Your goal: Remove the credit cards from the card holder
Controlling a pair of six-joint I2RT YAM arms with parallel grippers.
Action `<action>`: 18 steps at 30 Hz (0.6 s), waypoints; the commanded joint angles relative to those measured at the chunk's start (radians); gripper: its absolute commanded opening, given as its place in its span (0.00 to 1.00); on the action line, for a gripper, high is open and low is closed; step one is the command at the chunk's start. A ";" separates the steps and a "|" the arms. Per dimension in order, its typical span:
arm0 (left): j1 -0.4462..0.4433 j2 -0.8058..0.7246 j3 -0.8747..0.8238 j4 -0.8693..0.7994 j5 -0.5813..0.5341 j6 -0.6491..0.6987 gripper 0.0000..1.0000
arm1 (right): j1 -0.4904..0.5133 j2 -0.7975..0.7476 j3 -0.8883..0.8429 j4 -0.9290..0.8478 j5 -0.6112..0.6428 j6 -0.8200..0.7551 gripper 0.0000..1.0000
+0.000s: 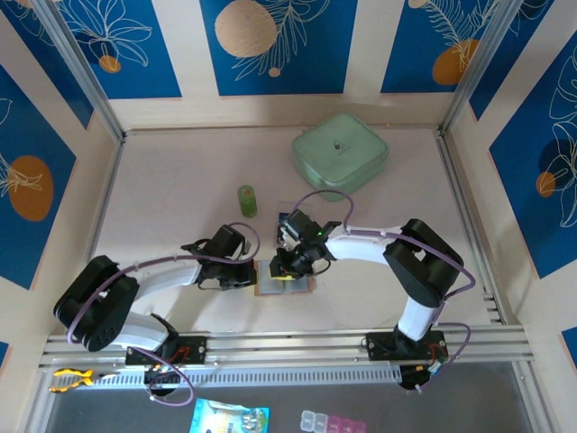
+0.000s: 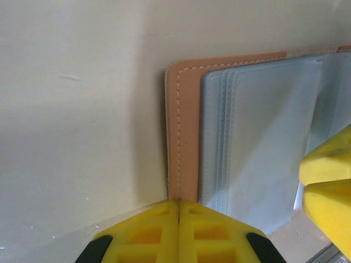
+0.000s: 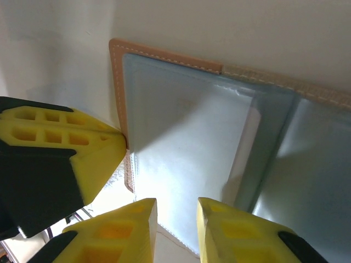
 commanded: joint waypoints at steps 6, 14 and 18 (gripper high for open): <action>-0.003 0.020 0.009 -0.053 -0.009 0.013 0.00 | 0.006 0.011 0.013 -0.055 0.023 0.016 0.27; -0.004 0.010 0.023 -0.085 -0.024 0.023 0.00 | -0.001 -0.021 -0.014 -0.073 0.044 0.012 0.27; -0.003 0.003 0.034 -0.099 -0.031 0.027 0.00 | -0.006 -0.028 -0.025 -0.073 0.045 0.008 0.27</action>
